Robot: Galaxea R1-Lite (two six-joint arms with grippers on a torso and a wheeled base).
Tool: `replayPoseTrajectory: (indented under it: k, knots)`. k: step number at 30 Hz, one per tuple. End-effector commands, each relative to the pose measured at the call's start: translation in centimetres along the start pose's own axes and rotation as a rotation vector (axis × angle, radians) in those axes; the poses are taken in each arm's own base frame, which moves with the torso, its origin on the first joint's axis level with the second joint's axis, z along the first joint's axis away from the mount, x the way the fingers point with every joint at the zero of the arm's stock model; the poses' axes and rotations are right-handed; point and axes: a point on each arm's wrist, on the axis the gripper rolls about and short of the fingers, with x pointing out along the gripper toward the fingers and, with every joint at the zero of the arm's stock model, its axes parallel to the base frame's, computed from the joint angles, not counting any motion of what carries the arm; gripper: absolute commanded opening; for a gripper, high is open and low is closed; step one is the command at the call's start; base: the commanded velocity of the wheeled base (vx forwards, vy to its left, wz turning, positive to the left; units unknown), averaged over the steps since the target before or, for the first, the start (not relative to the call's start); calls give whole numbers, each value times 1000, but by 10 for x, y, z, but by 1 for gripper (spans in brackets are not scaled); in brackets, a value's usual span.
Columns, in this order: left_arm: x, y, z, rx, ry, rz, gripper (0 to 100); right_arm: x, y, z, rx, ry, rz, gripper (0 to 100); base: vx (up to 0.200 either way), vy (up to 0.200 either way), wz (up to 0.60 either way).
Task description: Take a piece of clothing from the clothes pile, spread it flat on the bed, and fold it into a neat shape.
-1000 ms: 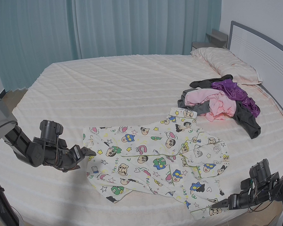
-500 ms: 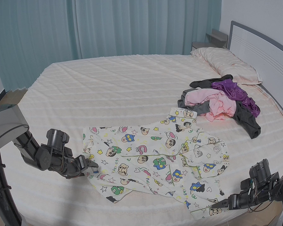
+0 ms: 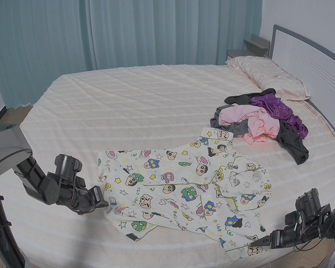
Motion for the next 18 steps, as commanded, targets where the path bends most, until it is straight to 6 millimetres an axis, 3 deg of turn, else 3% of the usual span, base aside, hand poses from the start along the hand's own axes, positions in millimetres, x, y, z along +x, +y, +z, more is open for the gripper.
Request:
replayPoseTrajectory:
  k: [1, 9, 18]
  knots:
    - [-31, -10, -3, 3, -55, -46, 0, 0, 0, 0, -1, -2, 1, 100, 0, 0, 0]
    - [-81, -10, -34, 23, -105, -87, 0, -1, 0, -1, -1, 1, 0, 100, 0, 0, 0]
    - [-121, -11, -55, 18, -191, -148, 0, -1, 0, -1, -1, 1, 0, 100, 0, 0, 0]
